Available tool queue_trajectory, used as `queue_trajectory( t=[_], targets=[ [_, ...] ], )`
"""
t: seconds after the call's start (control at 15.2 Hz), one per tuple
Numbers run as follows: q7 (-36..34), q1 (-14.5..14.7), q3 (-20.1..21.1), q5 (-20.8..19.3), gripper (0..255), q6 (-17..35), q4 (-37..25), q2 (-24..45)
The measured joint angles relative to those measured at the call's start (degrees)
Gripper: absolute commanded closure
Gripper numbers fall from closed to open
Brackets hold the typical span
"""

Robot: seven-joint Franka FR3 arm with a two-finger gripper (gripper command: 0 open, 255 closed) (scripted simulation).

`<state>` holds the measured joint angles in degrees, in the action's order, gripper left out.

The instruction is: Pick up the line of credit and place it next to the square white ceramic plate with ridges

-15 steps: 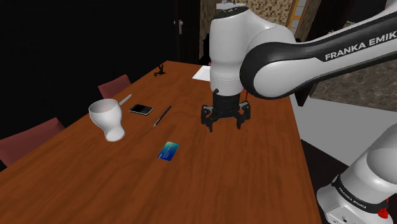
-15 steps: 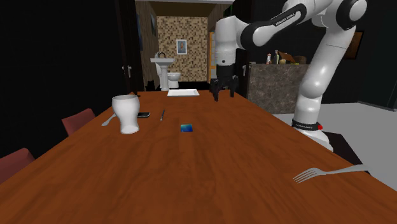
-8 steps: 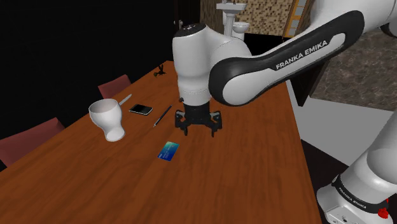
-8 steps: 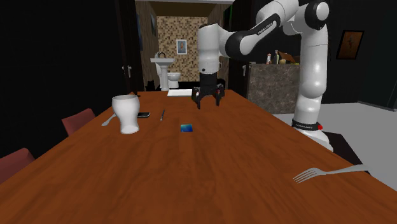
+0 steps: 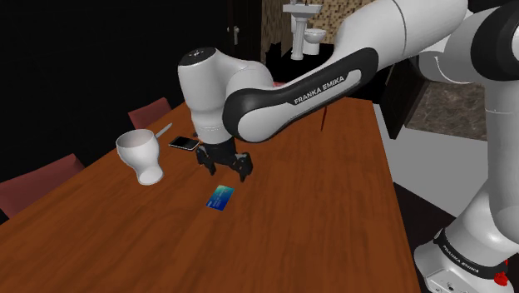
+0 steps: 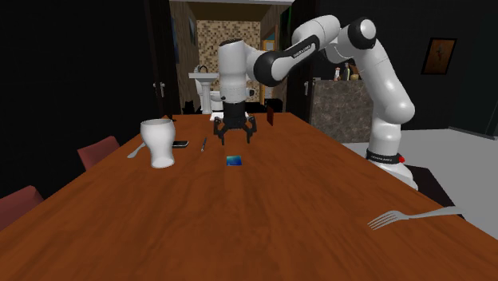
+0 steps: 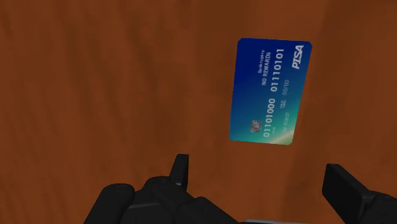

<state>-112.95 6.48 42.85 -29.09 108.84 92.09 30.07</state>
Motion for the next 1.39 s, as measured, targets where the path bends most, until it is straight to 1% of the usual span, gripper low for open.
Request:
queue_trajectory(
  t=[0.13, 0.26, 0.53, 0.92, 0.99, 1.39],
  targets=[
    [-1.18, 1.36, -1.01, -1.18, 0, -0.10, -1.99, 2.16],
    [-1.72, 1.63, -1.49, -1.82, 0, 0.83, -1.80, 3.04],
    [-2.50, 1.54, -2.08, -2.73, 0, 3.15, -0.13, 3.95],
    [-2.64, 1.60, -2.24, -2.96, 0, 3.55, 0.02, 4.25],
    [-2.64, 1.60, -2.24, -2.96, 255, 3.55, 0.02, 4.25],
    [-2.61, 1.60, -2.20, -2.97, 255, 3.59, -0.13, 4.17]
  ],
)
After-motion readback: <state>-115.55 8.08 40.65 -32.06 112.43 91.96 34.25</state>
